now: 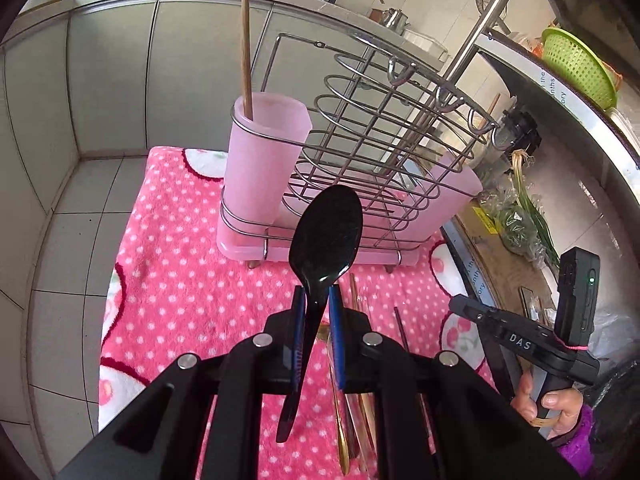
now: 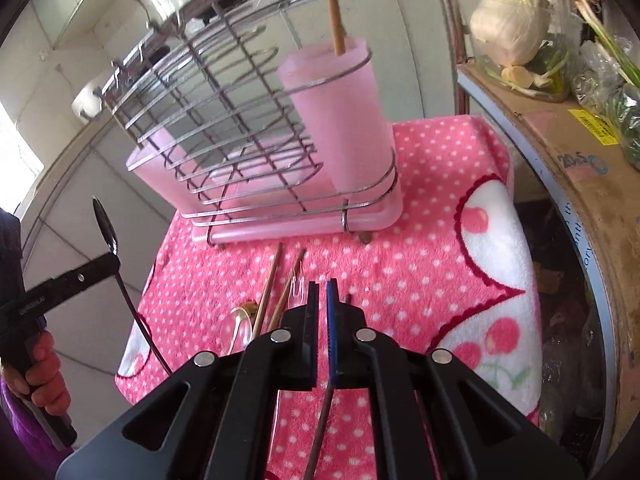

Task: Organize utensils
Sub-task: 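Lift the black spoon with the left tool while the right tool lifts the dark stick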

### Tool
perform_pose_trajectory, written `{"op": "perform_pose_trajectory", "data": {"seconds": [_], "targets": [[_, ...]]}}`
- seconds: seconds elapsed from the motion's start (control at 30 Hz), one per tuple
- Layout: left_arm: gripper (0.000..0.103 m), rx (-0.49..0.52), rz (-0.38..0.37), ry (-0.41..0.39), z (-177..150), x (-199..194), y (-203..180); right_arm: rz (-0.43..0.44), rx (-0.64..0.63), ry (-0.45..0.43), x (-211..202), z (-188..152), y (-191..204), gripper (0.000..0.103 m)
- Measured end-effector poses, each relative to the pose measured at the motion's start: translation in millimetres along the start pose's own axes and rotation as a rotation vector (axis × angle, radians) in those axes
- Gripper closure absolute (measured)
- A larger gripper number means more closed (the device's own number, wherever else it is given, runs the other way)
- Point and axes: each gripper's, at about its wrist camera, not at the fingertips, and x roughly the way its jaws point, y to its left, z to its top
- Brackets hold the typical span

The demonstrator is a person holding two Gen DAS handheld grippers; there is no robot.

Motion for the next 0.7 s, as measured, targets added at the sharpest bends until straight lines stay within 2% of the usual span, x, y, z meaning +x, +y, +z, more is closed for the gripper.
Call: {"op": "perform_pose_trajectory", "data": {"seconds": [0.23,0.33,0.47,0.7], "targets": [[0.092,-0.010,-0.019,-0.012,2,-3,2,-0.024,0.032,0.269,62,7,-5,0.098],[0.092,-0.008,-0.027,-0.018,2,-4,4,-0.069,0.027,0.322,78,9,-4,0.096],[0.092,-0.011,-0.036,-0.021,1,-6,9,-0.122,0.028,0.332,86,12,-5,0.090],[0.092,-0.026,-0.047,-0.019,2,-5,17,-0.165,-0.010,0.350,91,13,0,0.089]]}}
